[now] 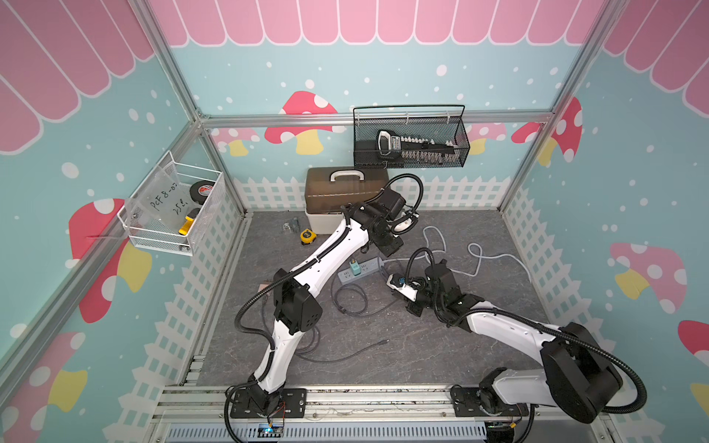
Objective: Charge mp3
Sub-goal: Adjust the charging cable at the center of the board, then insert the plug into the socket.
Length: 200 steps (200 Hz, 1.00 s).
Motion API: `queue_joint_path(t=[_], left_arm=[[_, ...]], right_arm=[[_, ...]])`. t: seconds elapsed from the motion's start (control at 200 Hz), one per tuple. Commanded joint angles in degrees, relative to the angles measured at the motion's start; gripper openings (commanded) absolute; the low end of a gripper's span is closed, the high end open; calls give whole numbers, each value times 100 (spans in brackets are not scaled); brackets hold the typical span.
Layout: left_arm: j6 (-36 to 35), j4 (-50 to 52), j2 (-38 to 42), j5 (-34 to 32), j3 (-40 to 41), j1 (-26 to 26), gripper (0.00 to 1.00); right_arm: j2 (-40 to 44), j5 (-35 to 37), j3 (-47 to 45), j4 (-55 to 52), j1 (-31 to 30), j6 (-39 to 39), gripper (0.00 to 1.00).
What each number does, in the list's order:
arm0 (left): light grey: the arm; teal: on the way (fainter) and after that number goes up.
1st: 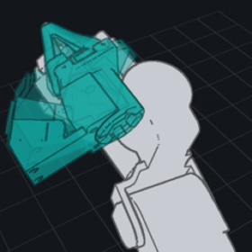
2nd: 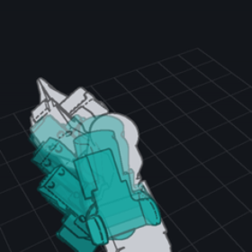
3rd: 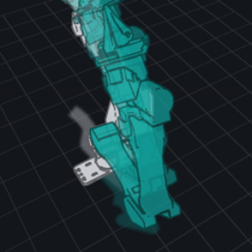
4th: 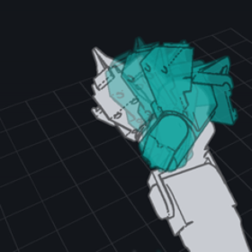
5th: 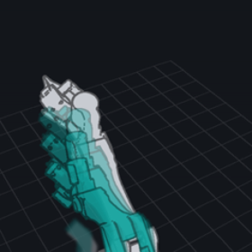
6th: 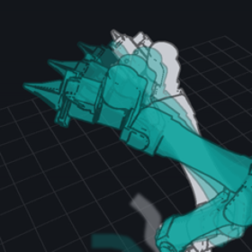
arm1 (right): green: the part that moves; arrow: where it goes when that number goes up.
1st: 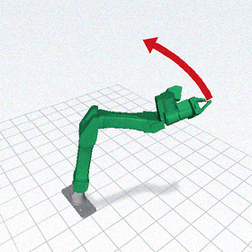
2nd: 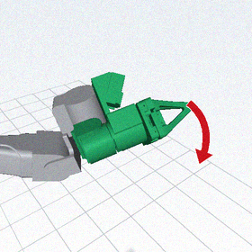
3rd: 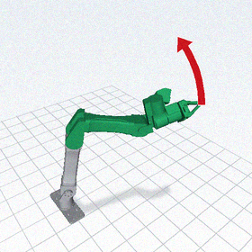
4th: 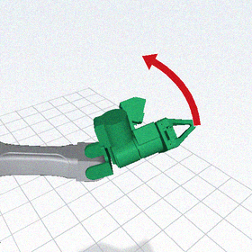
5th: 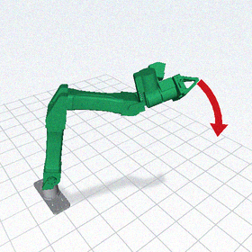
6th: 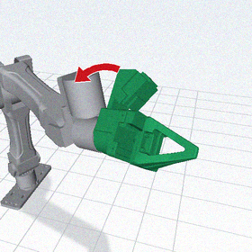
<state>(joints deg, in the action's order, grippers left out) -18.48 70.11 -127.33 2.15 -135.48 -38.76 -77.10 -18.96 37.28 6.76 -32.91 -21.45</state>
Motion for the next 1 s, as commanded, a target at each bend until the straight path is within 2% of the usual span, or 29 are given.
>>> queue_joint_path(t=[0.0, 0.115, 0.185, 0.29, 0.445, 0.53, 0.67, 0.76, 0.89, 0.995], left_arm=[[-348, 146, 48, 73, 119, 184, 0], [-820, 170, 98, 127, 364, 342, 0], [-1060, 228, 101, 66, 495, 367, 0], [-1237, 273, 12, 7, 561, 394, 0], [-1180, 432, -354, -259, 212, 387, 0], [-1242, 433, -486, -496, 157, 374, 0], [-1099, 427, -548, -777, 154, 378, 0], [-1020, 428, -484, -734, 216, 373, 0], [-974, 367, -399, -777, 460, 378, 0], [-990, 340, -389, -773, 568, 377, 0]], right_arm=[[150, 131, 7, -60, -15, 27, 26], [691, 637, -414, 569, 24, 223, 46], [836, 837, -490, 791, 184, 250, 52], [527, 640, -150, 847, 731, 268, 53], [-609, 12, 844, 796, 1302, -647, 52], [-1245, -152, 1471, 847, 1484, -739, 52], [-2237, -357, 2277, 788, 1533, -908, 52], [-2666, -875, 2513, 800, 1533, -985, 50], [-2819, -1590, 2377, 1182, 1524, -950, 48], [-2729, -1975, 2404, 553, 1435, -1407, 47]])
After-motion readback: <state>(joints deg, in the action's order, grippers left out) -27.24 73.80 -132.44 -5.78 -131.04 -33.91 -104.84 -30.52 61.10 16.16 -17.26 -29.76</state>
